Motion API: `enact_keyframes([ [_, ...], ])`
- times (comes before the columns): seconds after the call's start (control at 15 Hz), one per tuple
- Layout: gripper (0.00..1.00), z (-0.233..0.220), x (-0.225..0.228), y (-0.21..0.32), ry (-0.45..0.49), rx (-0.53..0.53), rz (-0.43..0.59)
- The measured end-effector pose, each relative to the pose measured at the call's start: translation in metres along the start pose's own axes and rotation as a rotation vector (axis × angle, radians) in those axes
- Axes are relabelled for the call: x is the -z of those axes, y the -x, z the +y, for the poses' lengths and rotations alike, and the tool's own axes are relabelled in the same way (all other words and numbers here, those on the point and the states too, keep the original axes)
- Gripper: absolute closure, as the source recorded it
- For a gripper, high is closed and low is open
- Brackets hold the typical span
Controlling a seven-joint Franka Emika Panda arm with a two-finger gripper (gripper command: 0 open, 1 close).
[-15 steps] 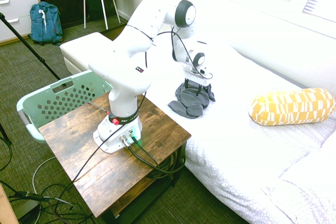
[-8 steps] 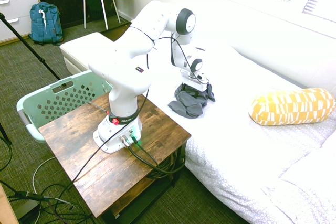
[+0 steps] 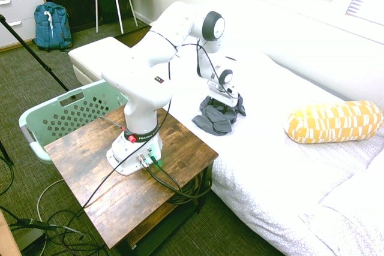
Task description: Put my clothes in the laundry bag
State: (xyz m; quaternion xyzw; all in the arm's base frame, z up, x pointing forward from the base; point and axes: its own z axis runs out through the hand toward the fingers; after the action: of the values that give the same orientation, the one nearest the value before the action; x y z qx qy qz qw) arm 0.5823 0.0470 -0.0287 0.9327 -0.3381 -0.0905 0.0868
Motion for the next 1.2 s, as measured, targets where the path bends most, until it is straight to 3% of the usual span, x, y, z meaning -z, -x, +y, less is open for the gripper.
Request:
enact_keyframes([
  [0.87, 1.00, 0.004, 0.001, -0.003, -0.003, -0.021, -0.004],
  [1.07, 1.00, 0.005, 0.025, -0.011, -0.029, -0.038, 0.011],
  [1.2, 1.00, 0.006, 0.066, -0.014, -0.071, -0.052, 0.032],
])
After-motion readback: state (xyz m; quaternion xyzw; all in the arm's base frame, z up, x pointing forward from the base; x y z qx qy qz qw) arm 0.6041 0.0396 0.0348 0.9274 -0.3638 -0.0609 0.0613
